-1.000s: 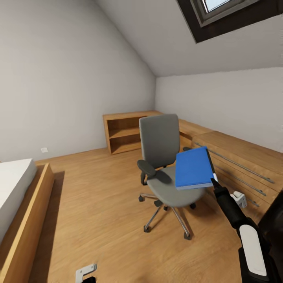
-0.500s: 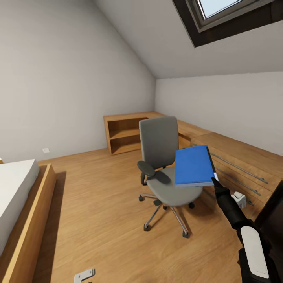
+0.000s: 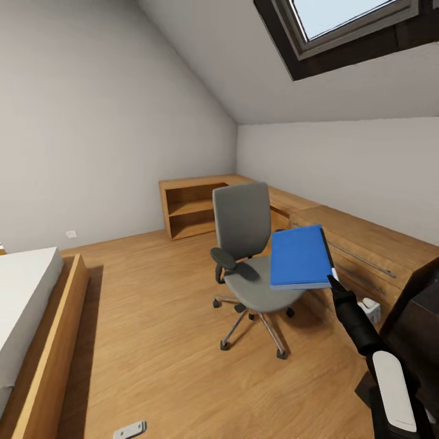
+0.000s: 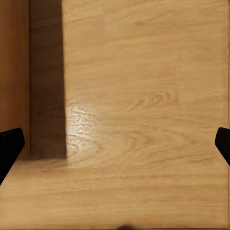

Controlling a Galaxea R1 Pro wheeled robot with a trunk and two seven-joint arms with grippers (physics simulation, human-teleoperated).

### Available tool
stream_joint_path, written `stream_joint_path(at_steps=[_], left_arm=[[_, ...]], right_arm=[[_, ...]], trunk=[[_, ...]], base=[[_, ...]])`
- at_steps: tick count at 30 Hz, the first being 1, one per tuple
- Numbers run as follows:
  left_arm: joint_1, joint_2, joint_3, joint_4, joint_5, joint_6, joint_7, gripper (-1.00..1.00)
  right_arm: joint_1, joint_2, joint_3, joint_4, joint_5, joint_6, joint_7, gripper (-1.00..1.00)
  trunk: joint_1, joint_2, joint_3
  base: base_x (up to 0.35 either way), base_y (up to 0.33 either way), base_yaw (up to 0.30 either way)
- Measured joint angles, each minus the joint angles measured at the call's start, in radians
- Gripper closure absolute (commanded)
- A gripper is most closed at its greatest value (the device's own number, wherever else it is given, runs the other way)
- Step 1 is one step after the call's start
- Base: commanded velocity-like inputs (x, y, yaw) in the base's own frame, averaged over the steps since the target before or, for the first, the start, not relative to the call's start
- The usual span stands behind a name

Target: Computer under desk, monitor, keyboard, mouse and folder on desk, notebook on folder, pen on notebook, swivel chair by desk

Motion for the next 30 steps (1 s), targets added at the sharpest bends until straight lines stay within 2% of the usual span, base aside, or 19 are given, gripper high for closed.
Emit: stream_joint_path(at_steps=[4,12,25,28,30], left_arm=[[0.0,0.001,0.0,0.01,0.0,-0.001,-0.031,-1.0],[0.0,0.001,0.001,0.013,0.001,0.004,-0.05,-1.0],[0.0,0.005,0.004,0.028,0.003,0.006,-0.176,-1.0],[0.0,0.006,0.005,0.028,0.006,-0.022,-0.182,-1.0],[0.0,0.006,0.005,0.03,0.009,-0.065,-0.184,-1.0]], right_arm=[[0.0,0.0,0.0,0.0,-0.024,-0.002,-0.001,1.0],[0.0,0.0,0.0,0.003,-0.031,-0.003,-0.002,1.0],[0.0,-0.001,-0.001,0.004,-0.033,-0.005,-0.001,1.0],[0.0,-0.001,-0.001,0.004,-0.033,-0.006,0.0,1.0],[0.0,-0.001,-0.002,0.003,-0.033,-0.006,0.001,1.0]], trunk=[[-0.015,0.028,0.013],[-0.046,0.084,0.038],[-0.096,0.175,0.078],[-0.107,0.196,0.088],[-0.115,0.21,0.094]], base=[[-0.007,0.0,-0.244],[-0.001,0.0,-0.26],[0.0,0.0,-0.263],[0.0,0.0,-0.264],[0.0,0.0,-0.265]])
